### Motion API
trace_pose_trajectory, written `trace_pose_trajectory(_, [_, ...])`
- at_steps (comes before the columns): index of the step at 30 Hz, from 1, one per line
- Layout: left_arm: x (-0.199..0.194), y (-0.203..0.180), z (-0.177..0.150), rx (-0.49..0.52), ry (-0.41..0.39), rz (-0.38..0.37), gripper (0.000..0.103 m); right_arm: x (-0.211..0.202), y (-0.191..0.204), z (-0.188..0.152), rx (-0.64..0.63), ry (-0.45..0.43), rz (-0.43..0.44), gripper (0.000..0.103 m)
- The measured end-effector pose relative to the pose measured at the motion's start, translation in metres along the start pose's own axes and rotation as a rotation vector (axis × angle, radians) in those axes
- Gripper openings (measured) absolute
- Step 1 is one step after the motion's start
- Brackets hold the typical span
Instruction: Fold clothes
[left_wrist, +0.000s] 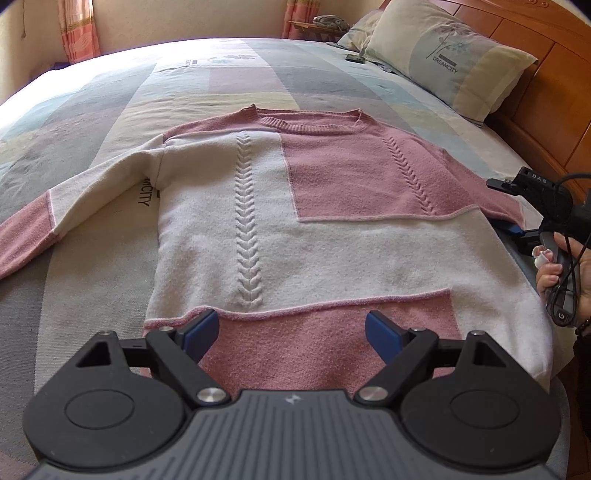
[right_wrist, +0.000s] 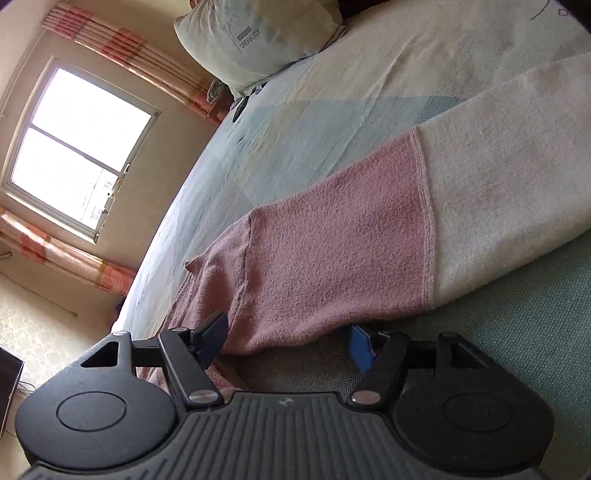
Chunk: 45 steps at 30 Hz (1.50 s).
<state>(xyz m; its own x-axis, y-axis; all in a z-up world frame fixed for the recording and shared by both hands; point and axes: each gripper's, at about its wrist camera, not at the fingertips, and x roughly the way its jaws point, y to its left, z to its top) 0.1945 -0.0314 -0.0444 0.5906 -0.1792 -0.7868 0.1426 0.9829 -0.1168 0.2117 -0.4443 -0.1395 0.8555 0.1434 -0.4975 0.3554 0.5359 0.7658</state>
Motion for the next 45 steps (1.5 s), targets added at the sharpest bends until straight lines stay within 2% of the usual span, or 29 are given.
trace_pose_trajectory(1, [0.002, 0.0, 0.0, -0.001, 0.003, 0.001, 0.086, 0.003, 0.002, 0.001, -0.003, -0.023, -0.009, 0.071])
trace_pose_trajectory(2, [0.003, 0.001, 0.0, -0.001, 0.007, 0.002, 0.086, 0.007, 0.004, 0.002, -0.024, -0.037, -0.03, 0.064])
trace_pose_trajectory(4, [0.007, 0.001, 0.001, -0.002, 0.014, 0.005, 0.086, 0.014, 0.007, 0.004, -0.078, -0.052, -0.088, 0.035])
trace_pose_trajectory(5, [0.008, 0.002, 0.001, -0.003, 0.017, 0.006, 0.086, 0.017, 0.005, 0.006, -0.091, -0.045, -0.104, 0.01])
trace_pose_trajectory(6, [0.01, 0.002, 0.001, -0.003, 0.02, 0.007, 0.086, 0.019, 0.001, 0.01, -0.095, -0.038, -0.094, 0.009])
trace_pose_trajectory(8, [0.012, 0.003, 0.001, -0.003, 0.024, 0.012, 0.086, 0.021, -0.004, 0.019, -0.109, -0.032, -0.076, 0.009])
trace_pose_trajectory(11, [0.013, 0.004, 0.003, -0.005, 0.024, 0.015, 0.086, 0.021, 0.006, 0.04, -0.215, -0.073, -0.125, 0.009])
trace_pose_trajectory(15, [0.014, 0.004, 0.004, -0.002, 0.024, 0.018, 0.086, 0.022, 0.011, 0.069, -0.285, -0.136, -0.182, 0.009])
trace_pose_trajectory(19, [0.014, 0.004, 0.004, 0.001, 0.018, 0.017, 0.086, 0.02, 0.013, 0.079, -0.309, -0.111, -0.195, 0.011])
trace_pose_trajectory(21, [0.012, 0.004, 0.004, 0.002, 0.012, 0.014, 0.086, 0.011, 0.012, 0.069, -0.311, -0.059, -0.172, 0.022])
trace_pose_trajectory(23, [0.011, 0.003, 0.004, 0.005, 0.012, 0.008, 0.086, -0.004, 0.009, 0.053, -0.309, -0.005, -0.114, 0.027])
trace_pose_trajectory(29, [0.007, -0.002, -0.001, 0.012, 0.009, -0.009, 0.086, -0.035, 0.005, -0.017, -0.353, 0.152, -0.049, 0.027])
trace_pose_trajectory(31, [0.006, -0.004, -0.002, 0.017, 0.01, -0.01, 0.086, -0.04, 0.01, -0.038, -0.383, 0.166, -0.037, 0.027])
trace_pose_trajectory(36, [0.004, -0.005, -0.004, 0.019, 0.007, -0.008, 0.086, -0.037, 0.042, -0.087, -0.64, 0.123, -0.141, 0.027])
trace_pose_trajectory(40, [0.003, -0.004, -0.005, 0.018, 0.011, -0.004, 0.086, -0.031, 0.061, -0.11, -0.815, 0.082, -0.238, 0.027])
trace_pose_trajectory(44, [0.004, -0.006, -0.006, 0.021, 0.013, -0.008, 0.086, -0.029, 0.064, -0.108, -0.834, 0.105, -0.26, 0.028])
trace_pose_trajectory(45, [0.004, -0.006, -0.007, 0.023, 0.014, -0.009, 0.086, -0.029, 0.063, -0.105, -0.813, 0.123, -0.24, 0.021])
